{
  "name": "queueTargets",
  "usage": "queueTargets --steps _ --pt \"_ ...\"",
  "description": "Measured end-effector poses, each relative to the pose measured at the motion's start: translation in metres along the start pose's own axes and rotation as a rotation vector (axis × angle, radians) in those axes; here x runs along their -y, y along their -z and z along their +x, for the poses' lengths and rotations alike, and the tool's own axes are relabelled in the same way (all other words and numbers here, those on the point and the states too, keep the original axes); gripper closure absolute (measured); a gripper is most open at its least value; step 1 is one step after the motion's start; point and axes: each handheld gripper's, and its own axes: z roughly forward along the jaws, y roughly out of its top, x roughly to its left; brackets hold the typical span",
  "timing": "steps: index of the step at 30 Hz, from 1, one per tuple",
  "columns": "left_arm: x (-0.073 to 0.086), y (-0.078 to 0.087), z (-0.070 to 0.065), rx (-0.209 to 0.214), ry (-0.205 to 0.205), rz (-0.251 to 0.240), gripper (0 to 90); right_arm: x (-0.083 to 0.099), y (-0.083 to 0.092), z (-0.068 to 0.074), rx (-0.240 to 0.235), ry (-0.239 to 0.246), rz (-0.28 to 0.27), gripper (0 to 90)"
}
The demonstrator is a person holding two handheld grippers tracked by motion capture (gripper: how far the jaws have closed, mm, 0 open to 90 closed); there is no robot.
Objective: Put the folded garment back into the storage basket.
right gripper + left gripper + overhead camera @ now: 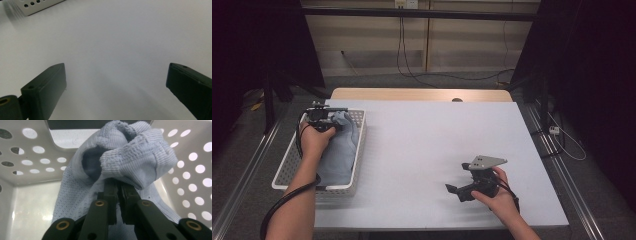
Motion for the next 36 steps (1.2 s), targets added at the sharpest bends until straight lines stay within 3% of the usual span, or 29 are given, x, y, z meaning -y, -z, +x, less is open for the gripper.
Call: queueTargets --steps 7,8,9,18,28,36 --pt "-0.004 0.014 0.0 0.012 -0.029 0.034 77.3 -0.001 0.0 0.0 0.0 0.0 -0.004 2.7" --pt "-0.005 0.019 0.001 0.023 -0.015 0.032 73.5 -0.002 0.0 0.0 0.0 -0.002 -0.004 2.7" --pt "-0.006 0.023 0.001 0.029 -0.032 0.045 72.2 -0.002 -0.001 0.0 -0.002 0.0 -0.005 2.7" --pt "-0.007 0.037 -0.002 0.068 -0.028 0.063 51.8 -0.002 -0.001 -0.001 -0.001 -0.004 -0.005 2.7" --pt "-0.009 0.045 -0.013 0.114 -0.049 0.082 34.0 -0.002 0.001 -0.003 0.003 -0.011 -0.01 2.7" --pt "-0.009 0.058 -0.03 0.156 -0.105 0.081 27.3 -0.003 -0.001 -0.002 -0.005 -0.001 -0.011 2.8"
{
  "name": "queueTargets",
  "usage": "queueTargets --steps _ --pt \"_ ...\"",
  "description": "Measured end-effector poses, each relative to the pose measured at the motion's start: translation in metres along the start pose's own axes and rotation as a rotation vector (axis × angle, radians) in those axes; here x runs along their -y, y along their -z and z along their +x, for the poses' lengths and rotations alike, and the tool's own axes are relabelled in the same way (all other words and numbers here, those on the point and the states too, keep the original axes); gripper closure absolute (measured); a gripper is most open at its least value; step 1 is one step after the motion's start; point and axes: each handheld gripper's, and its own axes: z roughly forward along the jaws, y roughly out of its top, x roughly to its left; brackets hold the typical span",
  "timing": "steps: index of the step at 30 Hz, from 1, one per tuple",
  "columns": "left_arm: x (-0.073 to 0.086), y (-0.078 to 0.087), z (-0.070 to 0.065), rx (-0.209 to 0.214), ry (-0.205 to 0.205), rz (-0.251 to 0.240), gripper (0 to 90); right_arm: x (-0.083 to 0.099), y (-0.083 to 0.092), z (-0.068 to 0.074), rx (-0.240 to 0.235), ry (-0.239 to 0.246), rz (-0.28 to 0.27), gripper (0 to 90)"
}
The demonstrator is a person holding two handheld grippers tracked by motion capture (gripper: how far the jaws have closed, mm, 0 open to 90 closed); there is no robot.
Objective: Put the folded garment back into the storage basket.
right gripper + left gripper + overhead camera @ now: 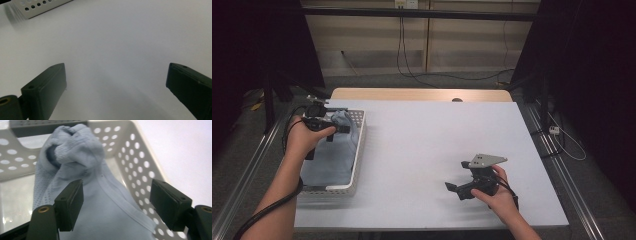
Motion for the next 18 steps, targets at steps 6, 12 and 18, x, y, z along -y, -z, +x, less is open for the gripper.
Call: queueTargets --steps 6,12,18 --pt "-0.003 0.003 -0.017 0.037 -0.049 0.004 24.9 0.0 0.004 -0.001 0.008 -0.005 -0.007 2.7" --pt "-0.006 0.003 -0.036 0.09 -0.09 0.001 23.8 0.001 0.005 -0.003 0.013 -0.011 -0.011 2.8" --pt "-0.007 0.0 -0.048 0.121 -0.122 0.027 23.0 0.001 0.006 -0.003 0.014 -0.009 -0.013 2.8"
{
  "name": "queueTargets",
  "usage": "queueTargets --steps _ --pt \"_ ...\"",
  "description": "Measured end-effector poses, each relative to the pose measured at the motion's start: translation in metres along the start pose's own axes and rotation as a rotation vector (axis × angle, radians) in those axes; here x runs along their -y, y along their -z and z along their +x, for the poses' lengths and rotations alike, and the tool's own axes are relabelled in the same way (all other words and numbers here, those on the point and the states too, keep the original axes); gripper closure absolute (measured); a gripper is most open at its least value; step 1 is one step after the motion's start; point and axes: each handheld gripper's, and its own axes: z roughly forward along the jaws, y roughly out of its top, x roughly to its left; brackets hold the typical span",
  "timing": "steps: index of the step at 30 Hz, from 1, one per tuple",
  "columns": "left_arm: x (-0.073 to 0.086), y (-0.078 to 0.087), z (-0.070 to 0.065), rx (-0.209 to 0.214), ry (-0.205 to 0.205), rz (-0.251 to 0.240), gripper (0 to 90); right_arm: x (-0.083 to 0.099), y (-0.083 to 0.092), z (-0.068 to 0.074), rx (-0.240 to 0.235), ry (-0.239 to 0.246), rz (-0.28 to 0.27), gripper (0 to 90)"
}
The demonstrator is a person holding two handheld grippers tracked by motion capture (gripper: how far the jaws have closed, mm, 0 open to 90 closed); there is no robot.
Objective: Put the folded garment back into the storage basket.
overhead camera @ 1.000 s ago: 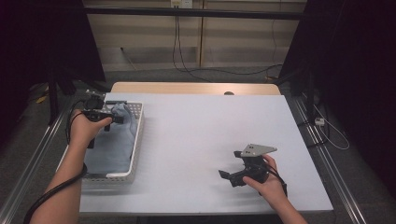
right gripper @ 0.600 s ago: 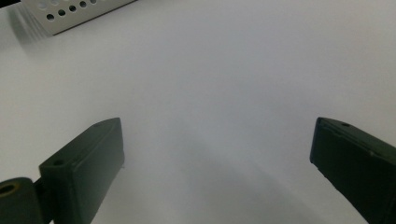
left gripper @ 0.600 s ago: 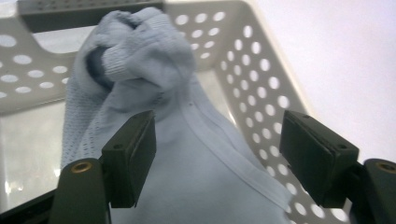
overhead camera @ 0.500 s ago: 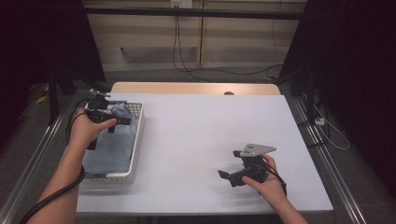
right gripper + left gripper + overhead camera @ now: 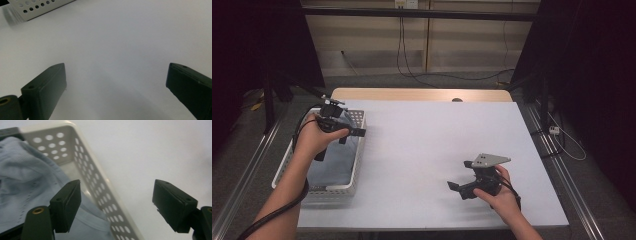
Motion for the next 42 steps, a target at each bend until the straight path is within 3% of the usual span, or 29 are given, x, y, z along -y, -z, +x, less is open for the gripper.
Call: queueTargets --steps 13,28,42 --pt "0.0 -0.012 -0.025 0.067 -0.062 0.025 20.6 0.001 0.001 -0.001 -0.001 -0.004 0.0 2.8" --pt "0.002 -0.026 -0.051 0.114 -0.145 0.065 18.0 0.002 0.002 -0.002 0.001 -0.005 -0.001 2.7" --pt "0.009 -0.036 -0.072 0.162 -0.197 0.081 16.7 0.002 0.003 -0.002 -0.001 -0.006 -0.001 2.7"
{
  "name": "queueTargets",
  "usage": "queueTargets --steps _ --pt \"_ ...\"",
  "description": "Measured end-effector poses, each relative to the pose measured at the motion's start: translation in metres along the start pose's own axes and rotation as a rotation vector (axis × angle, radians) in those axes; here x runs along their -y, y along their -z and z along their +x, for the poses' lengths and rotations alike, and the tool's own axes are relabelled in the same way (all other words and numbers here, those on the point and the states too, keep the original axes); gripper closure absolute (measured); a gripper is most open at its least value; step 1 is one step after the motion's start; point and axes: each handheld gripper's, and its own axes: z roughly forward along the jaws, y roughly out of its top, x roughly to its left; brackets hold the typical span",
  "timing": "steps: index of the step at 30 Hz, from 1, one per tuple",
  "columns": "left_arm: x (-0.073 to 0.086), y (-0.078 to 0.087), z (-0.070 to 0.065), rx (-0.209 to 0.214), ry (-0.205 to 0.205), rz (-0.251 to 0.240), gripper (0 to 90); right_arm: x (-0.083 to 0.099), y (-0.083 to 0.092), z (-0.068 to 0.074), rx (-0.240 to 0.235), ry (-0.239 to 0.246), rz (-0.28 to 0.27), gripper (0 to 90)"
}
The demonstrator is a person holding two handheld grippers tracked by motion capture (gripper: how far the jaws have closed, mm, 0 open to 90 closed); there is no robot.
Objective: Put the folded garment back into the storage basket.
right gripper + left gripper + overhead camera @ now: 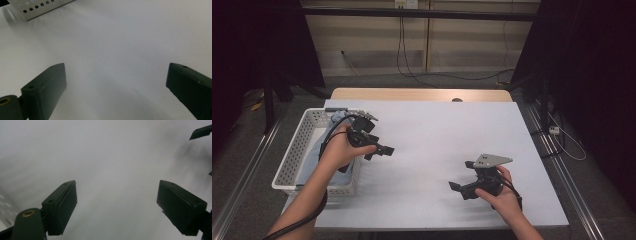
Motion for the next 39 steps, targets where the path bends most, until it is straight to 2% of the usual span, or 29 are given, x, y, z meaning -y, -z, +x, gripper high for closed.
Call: queueTargets --steps 6,10,14,17,23,24,26,28,31,33,39 --pt "0.003 -0.006 -0.005 0.011 0.003 -0.004 16.0 0.0 0.0 0.0 0.0 0.002 0.0 2.7" --pt "0.006 -0.009 -0.009 0.021 -0.028 0.01 15.8 0.0 0.001 0.0 0.0 0.0 -0.001 2.7" --pt "0.009 -0.011 -0.012 0.019 -0.026 0.006 15.1 0.0 0.001 0.0 0.0 0.002 0.0 2.7" --pt "0.011 -0.013 -0.016 0.032 -0.045 0.009 14.8 0.001 0.001 0.0 0.001 0.002 0.001 2.7" --pt "0.016 -0.018 -0.023 0.035 -0.054 0.011 14.4 0.001 0.001 0.0 0.0 0.004 0.0 2.7" --pt "0.017 -0.019 -0.023 0.039 -0.065 0.021 14.3 0.001 0.001 0.0 0.0 0.005 0.001 2.7" --pt "0.018 -0.02 -0.024 0.043 -0.055 0.014 14.0 0.001 0.001 0.0 0.0 0.005 0.001 2.7" --pt "0.02 -0.023 -0.026 0.058 -0.062 0.016 13.9 0.001 0.001 0.0 0.0 0.004 0.002 2.7" --pt "0.021 -0.024 -0.029 0.058 -0.067 0.018 13.8 0.001 0.002 0.0 0.001 0.005 0.003 2.7" --pt "0.022 -0.024 -0.031 0.072 -0.066 0.004 13.9 0.002 0.002 0.0 0.002 0.003 0.003 2.7" --pt "0.025 -0.028 -0.04 0.091 -0.088 0.015 13.7 0.002 0.002 -0.001 0.003 0.002 0.003 2.7"
